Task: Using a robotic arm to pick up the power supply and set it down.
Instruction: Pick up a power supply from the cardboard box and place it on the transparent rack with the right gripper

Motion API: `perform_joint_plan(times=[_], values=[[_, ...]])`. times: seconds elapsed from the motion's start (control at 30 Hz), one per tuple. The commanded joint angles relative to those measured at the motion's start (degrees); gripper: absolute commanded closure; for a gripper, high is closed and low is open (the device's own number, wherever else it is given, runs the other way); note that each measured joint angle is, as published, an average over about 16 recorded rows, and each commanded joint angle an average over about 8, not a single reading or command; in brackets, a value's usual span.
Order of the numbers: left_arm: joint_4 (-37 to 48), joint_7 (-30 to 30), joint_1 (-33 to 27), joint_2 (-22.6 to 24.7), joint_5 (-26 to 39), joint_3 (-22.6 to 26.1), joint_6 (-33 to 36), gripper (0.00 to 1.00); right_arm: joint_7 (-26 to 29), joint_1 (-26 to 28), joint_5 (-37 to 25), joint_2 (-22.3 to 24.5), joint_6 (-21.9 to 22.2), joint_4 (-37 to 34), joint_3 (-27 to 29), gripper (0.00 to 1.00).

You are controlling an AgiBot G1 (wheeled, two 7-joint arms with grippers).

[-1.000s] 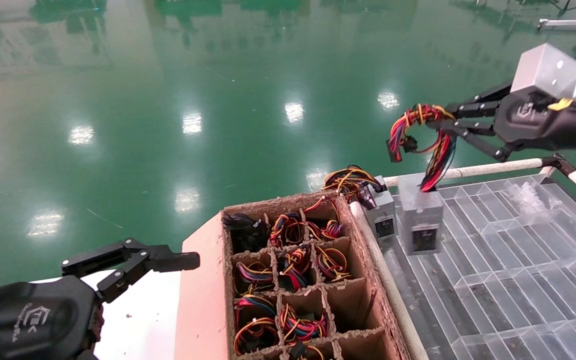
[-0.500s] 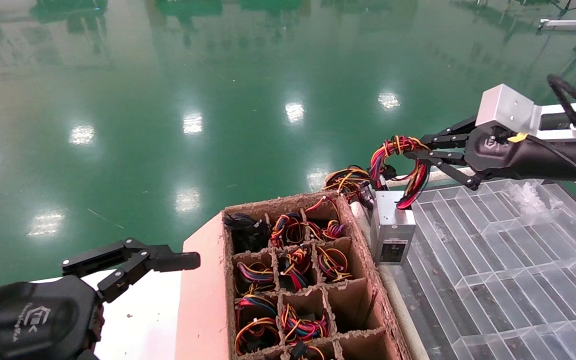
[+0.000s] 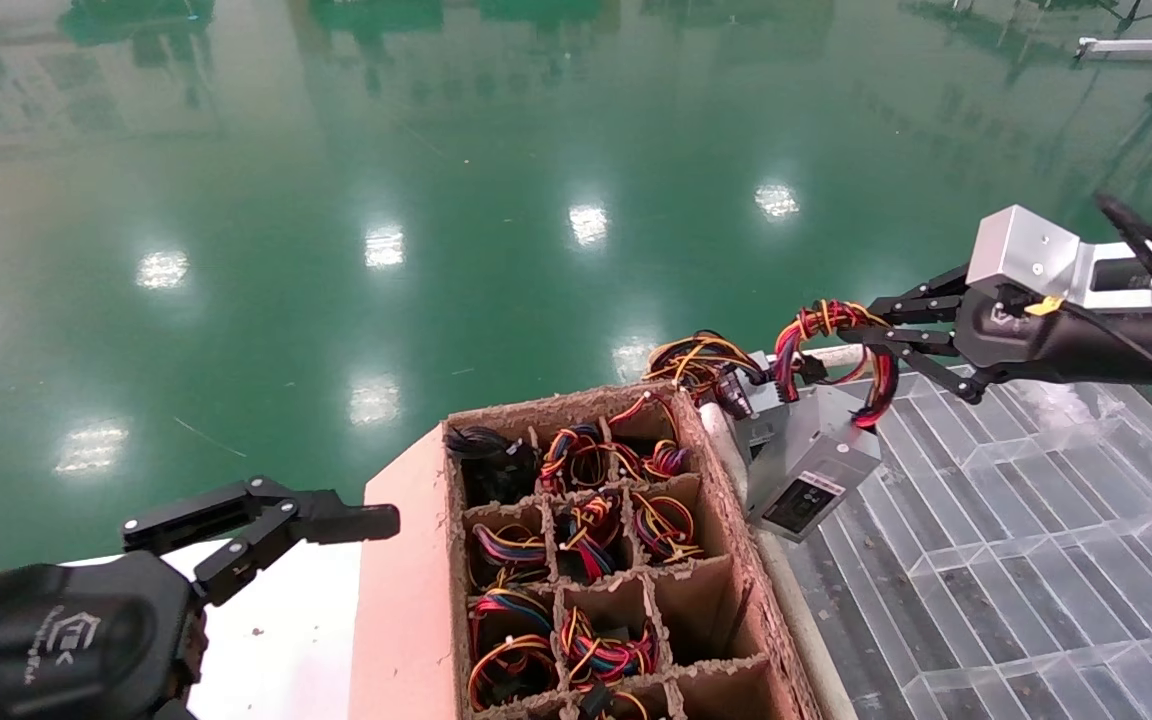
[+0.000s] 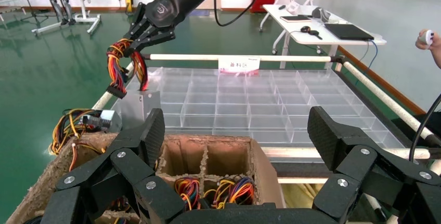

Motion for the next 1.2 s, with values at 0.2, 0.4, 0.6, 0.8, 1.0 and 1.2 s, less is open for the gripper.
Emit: perform_joint_plan(times=[0.2, 0.4, 0.6, 0.8, 1.0, 1.2], values=[[0.0, 0.0, 0.0, 0.0, 0.0, 0.0, 0.0, 0.00, -2.1, 0.9, -0.9, 0.0, 0.7, -3.1, -0.4, 1.00], [0.0, 0.0, 0.0, 0.0, 0.0, 0.0, 0.0, 0.00, -3.7, 2.2, -1.7, 0.0, 0.6, -5.7, -0.8, 1.00], [0.0, 0.0, 0.0, 0.0, 0.0, 0.0, 0.0, 0.00, -5.0, 3.6, -2.8, -0.1, 0.5, -8.0, -1.5, 1.00], [0.0, 0.0, 0.0, 0.0, 0.0, 0.1, 0.0, 0.00, -6.4, 5.1, -4.0, -0.2, 1.0, -10.0, -2.2, 1.00], [0.0, 0.0, 0.0, 0.0, -0.1, 0.1, 0.0, 0.00, -8.0, 6.7, -4.3, -1.7, 0.7, -11.6, -2.4, 1.00], [0.0, 0.0, 0.0, 0.0, -0.1, 0.1, 0.0, 0.00, -10.7, 8.0, -3.1, -4.0, -2.0, -13.1, -1.8, 1.00]])
